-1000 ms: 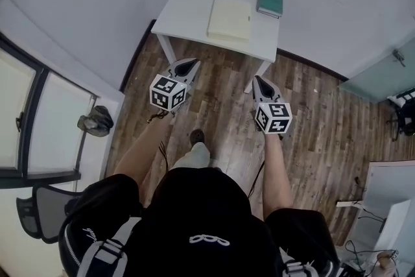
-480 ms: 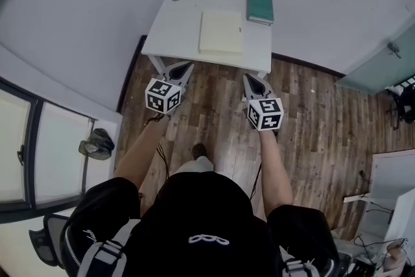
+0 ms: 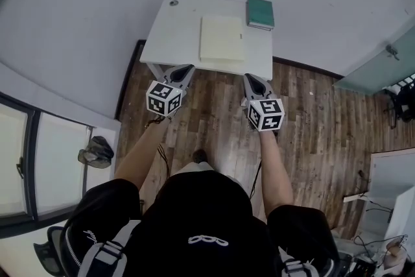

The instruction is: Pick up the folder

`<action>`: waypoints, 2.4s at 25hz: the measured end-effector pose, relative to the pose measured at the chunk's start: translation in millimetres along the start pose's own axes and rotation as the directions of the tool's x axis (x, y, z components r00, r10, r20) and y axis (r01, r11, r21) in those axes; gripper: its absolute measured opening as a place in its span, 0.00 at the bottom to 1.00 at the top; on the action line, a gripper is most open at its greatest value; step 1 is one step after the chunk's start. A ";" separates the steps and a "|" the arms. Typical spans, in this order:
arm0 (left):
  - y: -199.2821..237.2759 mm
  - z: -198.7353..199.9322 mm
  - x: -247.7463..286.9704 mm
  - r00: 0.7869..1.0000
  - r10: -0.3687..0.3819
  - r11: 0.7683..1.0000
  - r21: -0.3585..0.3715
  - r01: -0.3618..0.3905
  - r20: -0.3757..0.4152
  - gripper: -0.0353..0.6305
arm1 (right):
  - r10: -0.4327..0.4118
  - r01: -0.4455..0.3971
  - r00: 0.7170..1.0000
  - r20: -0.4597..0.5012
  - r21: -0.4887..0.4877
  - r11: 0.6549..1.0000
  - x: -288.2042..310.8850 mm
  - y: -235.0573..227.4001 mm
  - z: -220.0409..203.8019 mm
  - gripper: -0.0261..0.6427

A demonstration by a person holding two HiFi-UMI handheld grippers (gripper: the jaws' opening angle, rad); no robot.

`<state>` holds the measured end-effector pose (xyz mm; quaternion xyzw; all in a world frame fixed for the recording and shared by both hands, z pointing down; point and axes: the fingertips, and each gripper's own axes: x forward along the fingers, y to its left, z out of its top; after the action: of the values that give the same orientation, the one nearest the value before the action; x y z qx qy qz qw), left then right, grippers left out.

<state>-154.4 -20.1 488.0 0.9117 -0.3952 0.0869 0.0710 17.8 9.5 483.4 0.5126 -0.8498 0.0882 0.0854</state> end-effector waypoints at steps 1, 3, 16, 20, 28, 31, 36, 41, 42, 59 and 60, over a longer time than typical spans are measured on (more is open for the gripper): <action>3.2 -0.6 1.0 1.000 -0.002 1.000 -0.001 0.002 0.000 0.09 | -0.001 0.001 1.000 0.003 0.000 1.000 3.5 0.2 1.5 0.07; 9.2 -1.7 2.3 1.000 -0.004 1.000 -0.003 0.004 -0.001 0.09 | -0.002 0.002 1.000 0.014 0.008 1.000 9.2 1.5 4.8 0.07; 35.8 -3.4 8.0 1.000 0.016 0.999 -0.033 -0.016 -0.001 0.09 | 0.001 -0.001 1.000 0.018 0.012 1.000 40.9 -0.8 6.0 0.07; 49.0 -1.0 17.2 0.999 0.041 0.999 -0.036 -0.041 -0.002 0.09 | 0.009 -0.009 1.000 0.012 0.021 1.000 59.2 -12.3 3.2 0.07; 76.7 8.3 54.4 0.997 0.082 0.996 -0.041 -0.083 -0.016 0.09 | 0.033 -0.033 0.999 -0.007 -0.004 0.999 98.3 -47.2 5.8 0.07; 85.2 13.0 73.3 0.995 0.094 0.994 -0.047 -0.095 -0.019 0.09 | 0.033 -0.034 0.999 -0.020 -0.025 0.999 113.5 -66.3 8.6 0.07; 100.5 17.7 103.9 0.992 0.120 0.991 -0.057 -0.121 -0.022 0.09 | 0.052 -0.053 0.998 -0.030 -0.034 0.998 138.4 -95.5 13.4 0.07; 109.8 17.2 130.5 0.990 0.136 0.988 -0.063 -0.138 -0.039 0.09 | 0.061 -0.062 0.997 -0.042 -0.028 0.998 158.1 -123.6 12.0 0.07; 111.5 16.9 135.4 0.989 0.139 0.988 -0.064 -0.141 -0.042 0.09 | 0.063 -0.064 0.997 -0.044 -0.027 0.998 162.1 -128.2 12.1 0.07; 110.0 26.2 201.0 0.979 0.188 0.980 -0.056 -0.193 -0.075 0.09 | 0.124 -0.124 0.991 -0.054 -0.007 0.992 193.9 -188.6 11.9 0.07; 108.8 26.7 202.8 0.979 0.192 0.979 -0.054 -0.196 -0.075 0.09 | 0.128 -0.128 0.990 -0.053 -0.007 0.992 194.0 -190.8 11.7 0.07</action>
<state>-95.0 -242.8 512.0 0.8626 -0.4821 0.1128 0.1038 97.1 -246.9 529.7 0.4540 -0.8788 0.1029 0.1046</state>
